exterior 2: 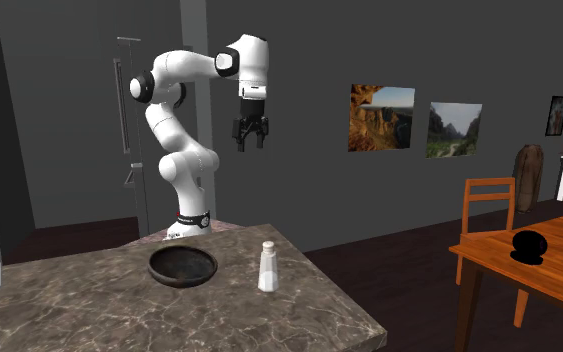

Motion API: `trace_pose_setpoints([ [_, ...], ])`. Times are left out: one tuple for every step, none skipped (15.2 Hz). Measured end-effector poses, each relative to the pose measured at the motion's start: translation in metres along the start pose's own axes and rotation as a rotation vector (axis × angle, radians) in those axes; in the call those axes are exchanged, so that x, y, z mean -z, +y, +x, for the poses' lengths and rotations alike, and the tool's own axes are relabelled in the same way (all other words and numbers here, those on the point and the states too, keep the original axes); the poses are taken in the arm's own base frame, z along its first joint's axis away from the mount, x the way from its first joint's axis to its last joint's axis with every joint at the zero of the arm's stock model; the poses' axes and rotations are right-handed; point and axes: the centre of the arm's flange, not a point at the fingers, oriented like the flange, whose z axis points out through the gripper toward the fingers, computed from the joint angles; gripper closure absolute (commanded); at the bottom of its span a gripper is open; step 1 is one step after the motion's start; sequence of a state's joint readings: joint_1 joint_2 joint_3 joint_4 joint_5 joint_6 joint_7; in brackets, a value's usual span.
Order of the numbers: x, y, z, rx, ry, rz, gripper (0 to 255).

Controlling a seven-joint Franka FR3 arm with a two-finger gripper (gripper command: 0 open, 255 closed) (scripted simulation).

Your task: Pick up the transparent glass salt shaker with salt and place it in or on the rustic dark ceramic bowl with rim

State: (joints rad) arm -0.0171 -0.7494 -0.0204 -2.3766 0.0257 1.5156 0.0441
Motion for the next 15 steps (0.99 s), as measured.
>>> trace_pose_setpoints([
  [0.000, 0.000, 0.000, 0.000, 0.000, 0.000, 0],
  [-0.003, 0.003, 0.005, -0.003, 0.000, -0.002, 0],
  [-0.005, 0.009, 0.014, -0.007, 0.000, -0.004, 0],
  [-0.010, 0.013, 0.022, -0.012, -0.001, -0.006, 0],
  [-0.015, 0.019, 0.030, -0.017, -0.001, -0.009, 0],
  [-0.023, 0.027, 0.040, -0.022, -0.002, -0.012, 0],
  [-0.026, 0.035, 0.048, -0.028, -0.001, -0.015, 0],
  [-0.031, 0.042, 0.059, -0.033, -0.001, -0.018, 0],
  [-0.035, 0.049, 0.070, -0.039, -0.001, -0.021, 0],
  [-0.041, 0.056, 0.077, -0.044, -0.001, -0.024, 0],
  [-0.046, 0.061, 0.086, -0.050, 0.000, -0.027, 0],
  [-0.048, 0.066, 0.098, -0.056, 0.000, -0.031, 0],
  [-0.054, 0.076, 0.106, -0.061, 0.000, -0.034, 0],
  [-0.060, 0.085, 0.116, -0.067, 0.000, -0.037, 0],
  [-0.065, 0.094, 0.124, -0.072, 0.000, -0.040, 0],
])
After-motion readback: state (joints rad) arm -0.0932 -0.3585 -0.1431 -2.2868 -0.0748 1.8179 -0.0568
